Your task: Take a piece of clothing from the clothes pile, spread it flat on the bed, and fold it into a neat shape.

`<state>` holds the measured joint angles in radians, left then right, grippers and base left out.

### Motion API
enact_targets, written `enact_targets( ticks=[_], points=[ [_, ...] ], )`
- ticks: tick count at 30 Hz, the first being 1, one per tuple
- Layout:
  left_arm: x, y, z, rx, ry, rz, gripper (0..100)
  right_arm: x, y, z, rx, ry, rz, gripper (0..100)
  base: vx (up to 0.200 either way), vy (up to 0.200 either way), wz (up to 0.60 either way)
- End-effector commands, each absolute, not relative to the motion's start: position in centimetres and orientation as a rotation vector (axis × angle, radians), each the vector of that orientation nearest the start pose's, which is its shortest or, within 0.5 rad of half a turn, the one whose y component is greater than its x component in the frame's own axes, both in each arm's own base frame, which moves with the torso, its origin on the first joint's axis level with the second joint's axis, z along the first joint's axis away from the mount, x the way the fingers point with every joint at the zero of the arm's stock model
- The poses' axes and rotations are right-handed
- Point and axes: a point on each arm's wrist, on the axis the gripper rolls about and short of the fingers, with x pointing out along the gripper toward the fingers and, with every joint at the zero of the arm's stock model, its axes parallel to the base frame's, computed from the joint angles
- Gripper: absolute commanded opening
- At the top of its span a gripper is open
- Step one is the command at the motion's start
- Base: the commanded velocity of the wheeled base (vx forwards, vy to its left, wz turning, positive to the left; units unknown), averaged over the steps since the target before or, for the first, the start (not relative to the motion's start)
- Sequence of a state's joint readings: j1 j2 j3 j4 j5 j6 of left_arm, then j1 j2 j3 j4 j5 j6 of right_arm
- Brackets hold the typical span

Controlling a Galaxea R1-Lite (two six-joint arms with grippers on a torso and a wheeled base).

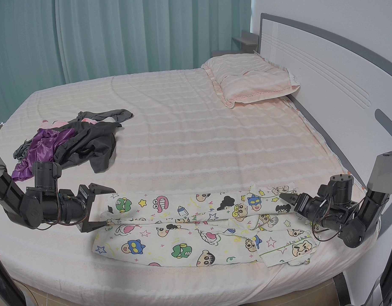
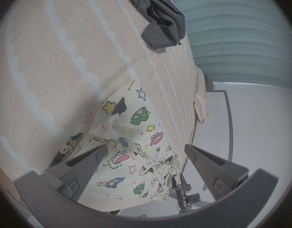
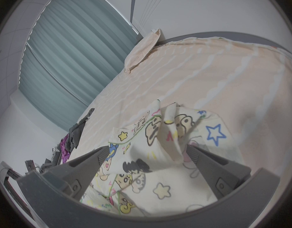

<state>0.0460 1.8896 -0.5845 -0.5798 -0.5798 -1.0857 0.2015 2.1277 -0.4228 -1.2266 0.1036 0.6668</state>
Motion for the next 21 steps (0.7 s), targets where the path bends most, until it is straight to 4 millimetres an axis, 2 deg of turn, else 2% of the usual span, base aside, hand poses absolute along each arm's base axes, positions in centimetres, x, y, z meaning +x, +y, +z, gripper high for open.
enact_targets(
  ticks=[1, 6, 7, 15, 21],
  points=[
    [28.7, 0.1, 7.0, -1.239, 0.924, -0.08, 100, 30.5, 6.7, 1.5, 0.637, 0.572, 0.128, 100, 0.0, 0.0, 0.0],
    [28.7, 0.1, 6.9, -1.238, 0.926, -0.079, 100, 30.6, 6.7, 1.4, 0.641, 0.573, 0.124, 100, 0.0, 0.0, 0.0],
    [28.7, 0.1, 6.9, -1.238, 0.925, -0.08, 100, 30.6, 6.7, 1.4, 0.641, 0.573, 0.124, 0, 0.0, 0.0, 0.0],
    [28.7, 0.1, 6.9, -1.239, 0.927, -0.078, 100, 29.4, 6.4, 1.9, 0.635, 0.609, 0.105, 0, 0.0, 0.0, 0.0],
    [28.7, 0.1, 6.9, -1.239, 0.927, -0.078, 100, 28.7, 5.3, 3.6, 0.64, 0.622, 0.068, 0, 0.0, 0.0, 0.0]
  ],
)
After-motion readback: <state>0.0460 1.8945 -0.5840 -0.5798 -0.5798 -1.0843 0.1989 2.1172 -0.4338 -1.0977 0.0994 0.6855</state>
